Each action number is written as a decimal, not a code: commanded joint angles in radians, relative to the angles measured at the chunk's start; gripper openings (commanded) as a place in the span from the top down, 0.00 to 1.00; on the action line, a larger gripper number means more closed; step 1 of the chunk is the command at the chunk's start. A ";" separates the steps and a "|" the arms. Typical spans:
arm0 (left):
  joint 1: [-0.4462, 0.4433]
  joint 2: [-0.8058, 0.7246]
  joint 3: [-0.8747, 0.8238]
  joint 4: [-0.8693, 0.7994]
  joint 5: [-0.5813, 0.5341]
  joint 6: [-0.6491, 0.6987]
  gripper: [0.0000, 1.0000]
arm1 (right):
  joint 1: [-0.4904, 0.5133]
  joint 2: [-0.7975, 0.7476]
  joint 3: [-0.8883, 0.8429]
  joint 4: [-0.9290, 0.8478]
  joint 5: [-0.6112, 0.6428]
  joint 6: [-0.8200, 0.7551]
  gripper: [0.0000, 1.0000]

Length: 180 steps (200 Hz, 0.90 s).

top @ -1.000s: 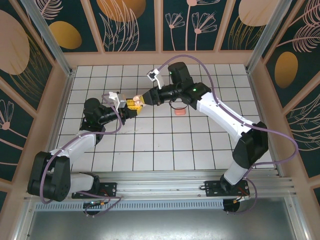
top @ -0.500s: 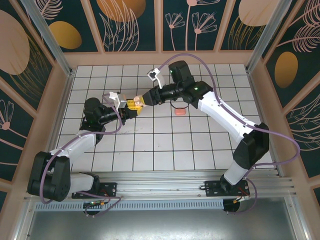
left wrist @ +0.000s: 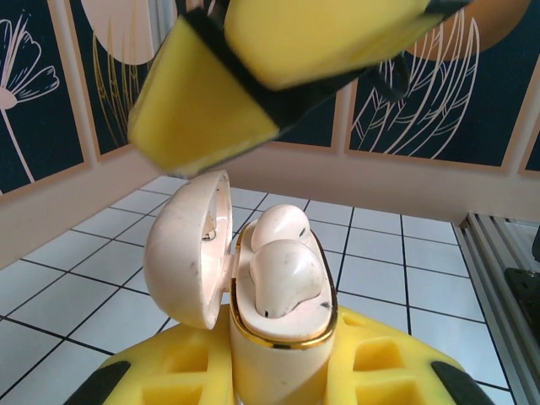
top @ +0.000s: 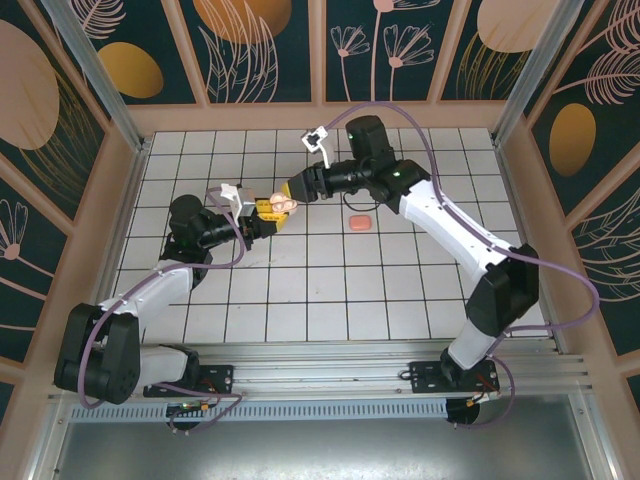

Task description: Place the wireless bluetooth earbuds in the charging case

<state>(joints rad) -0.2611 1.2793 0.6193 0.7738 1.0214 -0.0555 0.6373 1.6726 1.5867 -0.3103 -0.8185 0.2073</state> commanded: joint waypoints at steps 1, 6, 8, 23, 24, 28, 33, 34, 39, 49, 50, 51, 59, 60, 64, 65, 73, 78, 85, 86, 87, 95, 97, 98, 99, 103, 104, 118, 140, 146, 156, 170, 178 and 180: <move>-0.003 -0.021 0.034 0.019 0.025 0.022 0.87 | 0.011 0.033 0.046 0.039 -0.095 0.026 0.44; -0.003 -0.021 0.035 0.012 0.021 0.026 0.87 | 0.013 0.038 0.052 0.035 -0.110 0.028 0.44; -0.003 -0.021 0.035 0.008 0.020 0.029 0.87 | 0.014 0.040 0.052 0.033 -0.117 0.029 0.44; -0.004 -0.027 0.040 -0.034 -0.005 0.055 0.87 | 0.018 0.047 0.065 0.016 -0.160 0.034 0.50; -0.004 -0.027 0.040 -0.037 -0.007 0.057 0.87 | 0.019 0.046 0.065 0.016 -0.162 0.035 0.51; -0.004 -0.029 0.040 -0.044 -0.010 0.062 0.87 | 0.021 0.047 0.065 0.011 -0.170 0.036 0.52; -0.004 -0.031 0.040 -0.050 -0.017 0.068 0.87 | 0.023 0.044 0.062 0.005 -0.177 0.035 0.53; -0.003 -0.031 0.040 -0.051 -0.018 0.068 0.87 | 0.023 0.043 0.062 0.005 -0.178 0.035 0.52; -0.003 -0.032 0.039 -0.055 -0.025 0.070 0.87 | 0.025 0.040 0.058 -0.002 -0.183 0.036 0.53; -0.004 -0.032 0.039 -0.061 -0.033 0.073 0.87 | 0.028 0.029 0.046 -0.007 -0.192 0.036 0.53; -0.003 -0.032 0.040 -0.062 -0.033 0.073 0.87 | 0.028 0.028 0.044 -0.006 -0.192 0.036 0.53; -0.003 -0.032 0.040 -0.062 -0.033 0.074 0.87 | 0.028 0.027 0.043 -0.006 -0.192 0.037 0.54; -0.003 -0.031 0.039 -0.064 -0.037 0.074 0.87 | 0.029 0.009 0.024 0.002 -0.191 0.043 0.54; -0.004 -0.031 0.038 -0.064 -0.038 0.074 0.87 | 0.030 0.007 0.022 0.004 -0.190 0.045 0.54; -0.004 -0.030 0.038 -0.063 -0.041 0.071 0.87 | 0.029 -0.003 0.011 0.012 -0.188 0.048 0.54; -0.003 -0.029 0.038 -0.063 -0.041 0.071 0.87 | 0.029 -0.005 0.008 0.014 -0.187 0.049 0.55; -0.003 -0.028 0.039 -0.065 -0.043 0.071 0.87 | 0.029 -0.029 -0.018 0.033 -0.176 0.059 0.55; -0.003 -0.026 0.038 -0.065 -0.045 0.070 0.87 | 0.029 -0.045 -0.033 0.041 -0.167 0.062 0.55; -0.004 -0.025 0.039 -0.067 -0.051 0.066 0.87 | 0.025 -0.065 -0.052 0.052 -0.150 0.067 0.55; -0.004 -0.025 0.038 -0.067 -0.052 0.064 0.87 | 0.024 -0.067 -0.055 0.053 -0.147 0.068 0.55; -0.004 -0.024 0.038 -0.067 -0.054 0.064 0.87 | 0.023 -0.070 -0.056 0.053 -0.145 0.068 0.55; -0.003 -0.021 0.040 -0.069 -0.062 0.054 0.87 | 0.017 -0.091 -0.079 0.062 -0.119 0.072 0.55; -0.003 -0.019 0.041 -0.071 -0.064 0.052 0.87 | 0.015 -0.096 -0.085 0.065 -0.111 0.074 0.55; -0.003 -0.019 0.042 -0.072 -0.066 0.050 0.87 | 0.015 -0.098 -0.088 0.067 -0.107 0.075 0.55; -0.004 -0.018 0.043 -0.072 -0.067 0.047 0.87 | 0.014 -0.101 -0.090 0.068 -0.102 0.077 0.55; -0.003 -0.015 0.046 -0.078 -0.072 0.040 0.87 | 0.008 -0.113 -0.102 0.074 -0.081 0.084 0.55; -0.004 -0.014 0.047 -0.078 -0.074 0.037 0.87 | 0.007 -0.114 -0.105 0.076 -0.075 0.085 0.55; -0.004 0.004 0.065 -0.105 -0.104 -0.018 0.87 | -0.016 -0.149 -0.148 0.092 0.020 0.117 0.55; -0.003 0.032 0.112 -0.231 -0.163 -0.097 0.88 | -0.070 -0.211 -0.246 0.156 0.182 0.201 0.54; -0.003 0.040 0.123 -0.264 -0.176 -0.122 0.88 | -0.084 -0.228 -0.276 0.176 0.218 0.225 0.54; -0.004 0.055 0.133 -0.298 -0.200 -0.173 0.89 | -0.108 -0.239 -0.309 0.188 0.280 0.264 0.54; -0.004 0.071 0.136 -0.332 -0.244 -0.263 0.89 | -0.140 -0.242 -0.329 0.177 0.353 0.308 0.54; -0.005 0.084 0.137 -0.345 -0.270 -0.315 0.89 | -0.151 -0.236 -0.333 0.165 0.378 0.323 0.54; -0.004 0.086 0.135 -0.347 -0.276 -0.328 0.88 | -0.153 -0.235 -0.332 0.161 0.382 0.326 0.54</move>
<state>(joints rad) -0.2703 1.3350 0.7338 0.5266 0.8417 -0.2012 0.5213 1.4425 1.2846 -0.1799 -0.6102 0.4313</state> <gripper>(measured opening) 0.204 0.459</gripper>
